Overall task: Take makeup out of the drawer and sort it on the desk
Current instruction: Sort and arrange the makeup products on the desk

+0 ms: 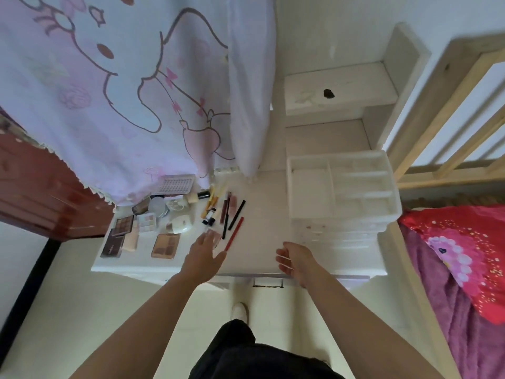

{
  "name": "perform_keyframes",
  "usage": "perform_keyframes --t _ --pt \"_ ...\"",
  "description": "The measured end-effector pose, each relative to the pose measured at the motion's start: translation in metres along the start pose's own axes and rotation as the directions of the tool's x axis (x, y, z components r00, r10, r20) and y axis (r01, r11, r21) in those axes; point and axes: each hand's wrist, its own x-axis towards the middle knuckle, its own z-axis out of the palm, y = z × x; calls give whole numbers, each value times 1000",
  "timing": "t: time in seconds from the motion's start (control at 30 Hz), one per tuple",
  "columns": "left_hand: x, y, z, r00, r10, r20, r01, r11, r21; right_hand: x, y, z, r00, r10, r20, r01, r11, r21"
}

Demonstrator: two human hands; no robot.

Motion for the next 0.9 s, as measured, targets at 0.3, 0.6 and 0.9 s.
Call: perform_keyframes --t 0.3,0.6,0.9 --pt "74 -117 -35 998 6 63 -16 986 166 35 -11 113 976 -203 -77 168 932 -320" --pt "134 -184 -45 958 243 151 -277 920 276 79 2 225 967 -246 69 204 582 -787" --pt "161 -194 -28 955 269 126 -291 929 228 115 -10 263 935 -348 69 170 270 -948"
